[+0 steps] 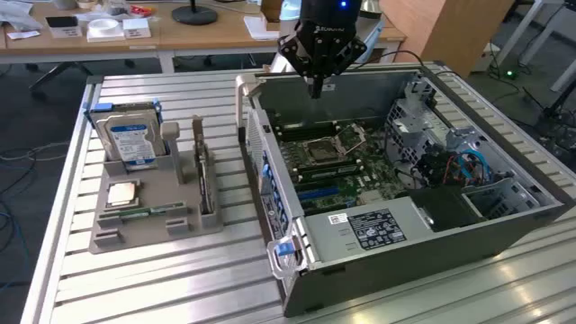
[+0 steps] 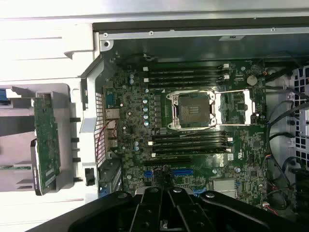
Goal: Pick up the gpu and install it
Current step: 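Reach for the gpu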
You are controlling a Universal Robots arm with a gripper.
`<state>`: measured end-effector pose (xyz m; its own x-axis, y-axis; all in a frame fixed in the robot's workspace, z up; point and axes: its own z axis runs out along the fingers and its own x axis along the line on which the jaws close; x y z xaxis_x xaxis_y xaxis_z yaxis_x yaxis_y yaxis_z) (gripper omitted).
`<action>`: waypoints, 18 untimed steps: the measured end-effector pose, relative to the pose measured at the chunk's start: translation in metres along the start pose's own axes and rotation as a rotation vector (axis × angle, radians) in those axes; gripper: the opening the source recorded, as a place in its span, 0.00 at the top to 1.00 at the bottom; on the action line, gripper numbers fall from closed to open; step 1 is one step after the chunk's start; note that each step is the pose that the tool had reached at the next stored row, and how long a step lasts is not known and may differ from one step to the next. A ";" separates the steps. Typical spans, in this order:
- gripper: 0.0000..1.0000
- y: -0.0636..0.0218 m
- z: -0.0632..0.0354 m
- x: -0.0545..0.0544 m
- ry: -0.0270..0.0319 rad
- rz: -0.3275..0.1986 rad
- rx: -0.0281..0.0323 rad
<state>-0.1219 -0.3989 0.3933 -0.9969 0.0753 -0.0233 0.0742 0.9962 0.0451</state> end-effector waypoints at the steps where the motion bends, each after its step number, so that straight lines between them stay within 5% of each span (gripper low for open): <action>1: 0.89 0.0000 0.0000 0.000 0.0000 0.000 0.0000; 18: 0.89 -0.0005 0.0001 0.007 -0.0001 0.000 0.0000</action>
<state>-0.1285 -0.3989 0.3930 -0.9969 0.0753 -0.0233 0.0742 0.9962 0.0451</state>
